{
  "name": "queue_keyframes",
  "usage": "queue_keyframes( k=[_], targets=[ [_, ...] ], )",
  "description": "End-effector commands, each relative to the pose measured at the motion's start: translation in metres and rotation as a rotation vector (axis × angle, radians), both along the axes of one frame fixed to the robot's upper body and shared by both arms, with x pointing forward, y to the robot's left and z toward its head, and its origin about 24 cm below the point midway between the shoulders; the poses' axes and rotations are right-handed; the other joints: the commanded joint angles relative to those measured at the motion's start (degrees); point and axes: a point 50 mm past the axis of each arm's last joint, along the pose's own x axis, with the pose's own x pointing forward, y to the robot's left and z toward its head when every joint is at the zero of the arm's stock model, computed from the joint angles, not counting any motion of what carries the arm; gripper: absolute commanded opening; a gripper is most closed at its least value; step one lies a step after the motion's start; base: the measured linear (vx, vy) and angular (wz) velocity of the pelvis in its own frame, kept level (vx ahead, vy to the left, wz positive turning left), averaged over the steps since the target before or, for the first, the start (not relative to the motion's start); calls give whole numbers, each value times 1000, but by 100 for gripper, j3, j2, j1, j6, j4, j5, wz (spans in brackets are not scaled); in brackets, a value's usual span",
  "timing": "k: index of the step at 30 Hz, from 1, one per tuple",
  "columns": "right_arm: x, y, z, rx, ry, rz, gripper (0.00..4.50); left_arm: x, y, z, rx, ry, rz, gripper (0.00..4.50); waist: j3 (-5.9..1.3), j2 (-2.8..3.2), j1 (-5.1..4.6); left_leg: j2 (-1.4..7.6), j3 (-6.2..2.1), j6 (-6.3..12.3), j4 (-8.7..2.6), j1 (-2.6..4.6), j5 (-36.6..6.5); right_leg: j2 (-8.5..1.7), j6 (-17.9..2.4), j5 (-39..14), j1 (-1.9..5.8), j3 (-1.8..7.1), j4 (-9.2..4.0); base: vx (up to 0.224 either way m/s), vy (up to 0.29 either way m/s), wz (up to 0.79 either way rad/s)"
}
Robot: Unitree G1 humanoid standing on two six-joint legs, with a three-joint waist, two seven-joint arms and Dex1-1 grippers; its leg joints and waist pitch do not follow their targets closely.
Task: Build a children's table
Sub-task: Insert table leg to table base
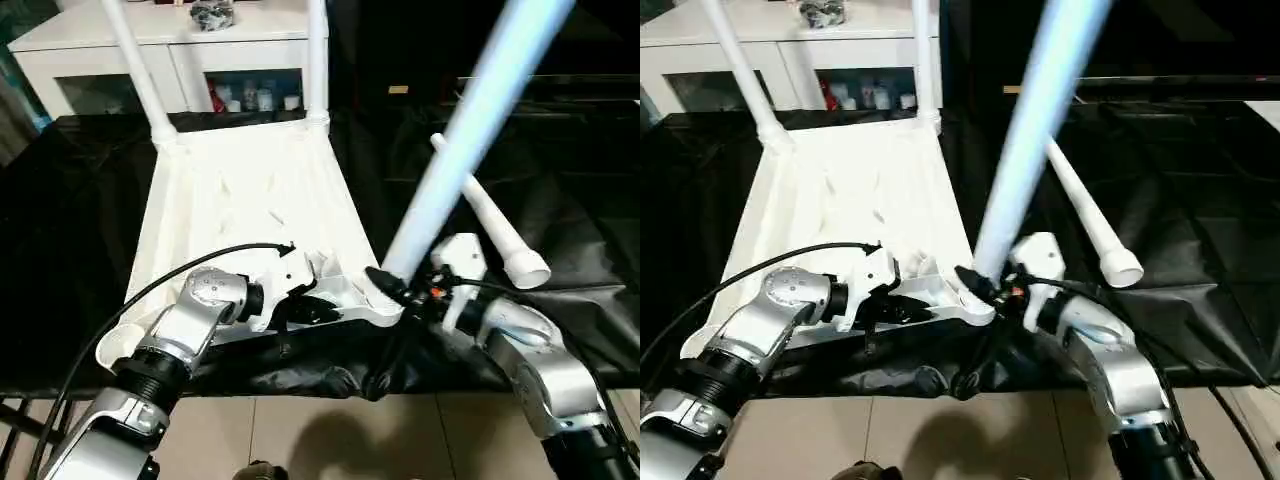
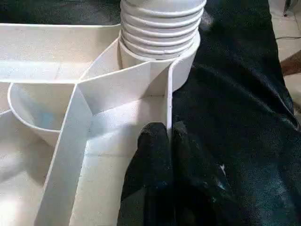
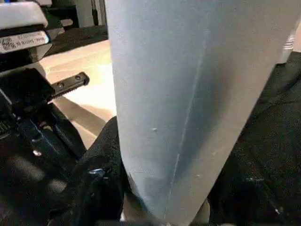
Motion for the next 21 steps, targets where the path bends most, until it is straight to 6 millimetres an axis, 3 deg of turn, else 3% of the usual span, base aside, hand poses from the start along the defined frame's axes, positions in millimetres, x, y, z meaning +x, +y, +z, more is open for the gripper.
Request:
queue_keyframes(
  k=[1,4,5,13,16,19,21],
  targets=[
    [-4,-3,-25,-100,133,43,188,5,-4,14,-50,-54,-12,0,-318,-121,-17,253,-171,-48,-473,244,-2109,-294,-1039,-1853,97,181,-519,0,0,0],
    [-4,-2,-28,-121,144,91,188,4,-4,14,-52,-55,-11,0,-323,-130,-26,255,-168,-25,-465,246,-2073,-296,-1079,-1803,99,183,-508,0,0,0],
    [-5,-1,-28,-104,154,113,188,4,-4,15,-54,-52,-15,0,-318,-182,-27,258,-155,-5,-465,247,-2057,-288,-1083,-1752,94,190,-522,0,0,0],
    [-9,-1,-31,-85,201,312,188,-3,-1,17,-38,-35,-102,0,-360,-110,22,260,-157,134,-432,230,-1769,-294,-1303,-1124,142,176,-448,0,0,0],
    [-14,-2,-33,-100,210,405,188,-5,1,20,-24,-28,-151,0,-371,-129,58,265,-150,276,-413,210,-1526,-288,-1459,-643,171,157,-395,0,0,0],
    [-19,-3,-37,-126,219,475,188,-5,3,23,-6,-30,-178,0,-354,-137,85,272,-141,349,-412,210,-1494,-286,-1492,-652,169,153,-393,0,0,0],
    [-22,-2,-39,-144,220,521,188,-5,4,25,5,-34,-189,0,-327,-130,140,285,-139,307,-429,237,-1657,-288,-1461,-948,140,161,-419,0,0,0]
  ],
)
